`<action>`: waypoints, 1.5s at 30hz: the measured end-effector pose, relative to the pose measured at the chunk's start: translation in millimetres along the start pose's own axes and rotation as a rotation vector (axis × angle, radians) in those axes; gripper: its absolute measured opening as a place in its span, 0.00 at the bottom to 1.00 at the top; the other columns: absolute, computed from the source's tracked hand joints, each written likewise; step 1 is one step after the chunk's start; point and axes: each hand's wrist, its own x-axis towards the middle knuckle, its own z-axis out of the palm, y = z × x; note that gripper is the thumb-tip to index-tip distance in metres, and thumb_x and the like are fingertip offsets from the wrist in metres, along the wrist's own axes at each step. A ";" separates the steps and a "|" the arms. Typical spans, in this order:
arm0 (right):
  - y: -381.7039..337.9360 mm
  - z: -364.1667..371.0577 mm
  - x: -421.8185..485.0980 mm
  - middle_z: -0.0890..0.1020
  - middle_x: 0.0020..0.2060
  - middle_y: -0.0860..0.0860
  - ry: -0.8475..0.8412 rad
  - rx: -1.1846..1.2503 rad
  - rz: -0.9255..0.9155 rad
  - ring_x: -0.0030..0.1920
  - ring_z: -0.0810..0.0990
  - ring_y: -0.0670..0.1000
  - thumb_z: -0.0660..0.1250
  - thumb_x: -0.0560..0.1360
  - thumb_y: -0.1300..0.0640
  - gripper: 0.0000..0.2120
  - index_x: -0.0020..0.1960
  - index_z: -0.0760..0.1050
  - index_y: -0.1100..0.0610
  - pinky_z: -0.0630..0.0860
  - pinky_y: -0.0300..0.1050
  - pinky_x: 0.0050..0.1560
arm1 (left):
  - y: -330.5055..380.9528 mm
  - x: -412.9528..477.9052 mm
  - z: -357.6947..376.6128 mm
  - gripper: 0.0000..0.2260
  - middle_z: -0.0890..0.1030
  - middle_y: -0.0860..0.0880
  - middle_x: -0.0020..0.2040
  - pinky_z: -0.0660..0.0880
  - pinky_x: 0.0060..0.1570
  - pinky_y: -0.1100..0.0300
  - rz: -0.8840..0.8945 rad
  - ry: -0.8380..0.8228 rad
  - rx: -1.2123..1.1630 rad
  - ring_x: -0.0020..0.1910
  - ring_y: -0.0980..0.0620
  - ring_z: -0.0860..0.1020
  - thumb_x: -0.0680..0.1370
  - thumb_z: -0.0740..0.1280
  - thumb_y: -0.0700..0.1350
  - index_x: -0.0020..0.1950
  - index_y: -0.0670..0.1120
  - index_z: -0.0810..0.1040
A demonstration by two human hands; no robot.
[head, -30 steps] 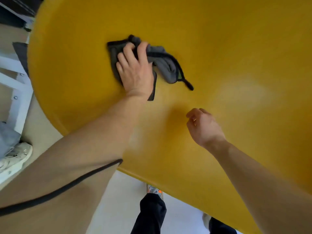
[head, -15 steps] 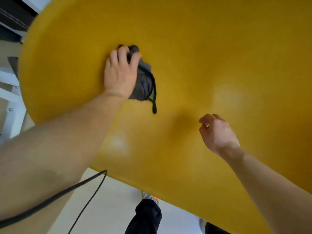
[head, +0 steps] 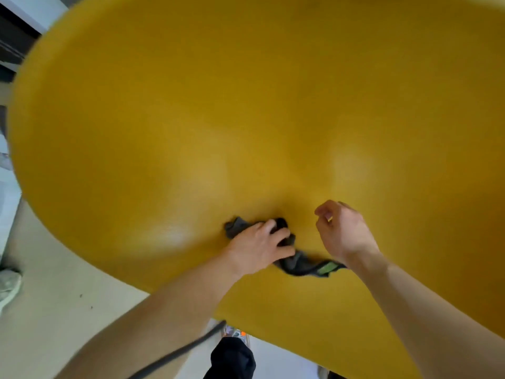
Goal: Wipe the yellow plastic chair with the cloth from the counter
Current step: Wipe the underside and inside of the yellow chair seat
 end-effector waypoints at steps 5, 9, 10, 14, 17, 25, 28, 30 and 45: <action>-18.9 -16.0 -19.5 0.81 0.54 0.51 -0.182 0.007 0.045 0.50 0.80 0.56 0.59 0.79 0.57 0.13 0.59 0.79 0.50 0.78 0.46 0.46 | -101.5 -51.2 -85.4 0.17 0.74 0.40 0.63 0.76 0.43 0.49 -0.424 -0.073 0.122 0.57 0.37 0.73 0.76 0.54 0.41 0.61 0.49 0.76; -42.4 -43.9 -21.3 0.82 0.54 0.50 -0.244 -0.007 0.016 0.49 0.80 0.56 0.59 0.80 0.55 0.13 0.59 0.79 0.49 0.78 0.46 0.47 | -166.7 -76.1 -168.5 0.20 0.73 0.38 0.59 0.73 0.44 0.45 -0.553 0.216 0.276 0.53 0.36 0.71 0.71 0.66 0.34 0.62 0.47 0.75; -48.9 -50.3 -22.6 0.82 0.54 0.50 -0.237 -0.008 0.008 0.49 0.80 0.56 0.59 0.80 0.55 0.13 0.59 0.78 0.49 0.77 0.46 0.46 | -177.3 -78.9 -187.1 0.18 0.74 0.38 0.58 0.73 0.44 0.44 -0.517 0.310 0.319 0.52 0.36 0.72 0.73 0.64 0.34 0.62 0.47 0.75; -84.3 -59.7 -21.9 0.81 0.49 0.48 -0.180 0.078 -0.058 0.48 0.79 0.55 0.60 0.80 0.56 0.12 0.59 0.79 0.50 0.74 0.46 0.45 | -217.4 -73.1 -250.4 0.13 0.74 0.38 0.61 0.71 0.50 0.43 -0.628 0.431 0.428 0.56 0.35 0.73 0.79 0.60 0.39 0.63 0.47 0.72; -122.3 -46.6 -9.5 0.80 0.46 0.47 -0.179 0.149 -0.079 0.43 0.78 0.53 0.60 0.79 0.57 0.12 0.58 0.79 0.50 0.71 0.43 0.37 | -225.2 -75.0 -238.8 0.15 0.74 0.38 0.62 0.72 0.51 0.44 -0.634 0.369 0.473 0.57 0.35 0.74 0.78 0.60 0.39 0.64 0.45 0.72; -174.0 22.5 3.1 0.78 0.61 0.53 -0.197 0.373 0.064 0.53 0.79 0.58 0.62 0.79 0.51 0.17 0.66 0.74 0.50 0.73 0.46 0.51 | -128.9 -127.2 -107.3 0.18 0.72 0.49 0.61 0.76 0.49 0.48 -0.789 -0.155 -0.286 0.57 0.43 0.76 0.76 0.71 0.47 0.64 0.54 0.73; -188.5 43.9 -19.8 0.74 0.66 0.53 -0.381 0.657 0.294 0.58 0.78 0.59 0.65 0.71 0.34 0.34 0.74 0.66 0.45 0.76 0.58 0.59 | -107.4 -130.2 -124.0 0.16 0.75 0.52 0.57 0.75 0.54 0.52 -1.006 0.117 -0.858 0.56 0.49 0.77 0.74 0.74 0.48 0.60 0.55 0.75; -205.9 52.6 -30.7 0.82 0.61 0.52 -0.498 1.025 0.344 0.57 0.83 0.57 0.69 0.68 0.32 0.36 0.72 0.69 0.46 0.80 0.63 0.55 | -102.2 -130.3 -152.4 0.18 0.79 0.53 0.57 0.76 0.55 0.57 -1.061 0.325 -1.176 0.57 0.54 0.78 0.73 0.76 0.45 0.60 0.54 0.77; -395.6 86.9 2.3 0.67 0.65 0.59 0.462 0.868 -0.206 0.62 0.72 0.58 0.67 0.77 0.53 0.29 0.75 0.63 0.53 0.66 0.38 0.59 | -193.3 -216.4 -190.2 0.25 0.71 0.50 0.74 0.63 0.71 0.51 -1.403 0.716 -1.293 0.72 0.48 0.68 0.84 0.48 0.61 0.77 0.53 0.66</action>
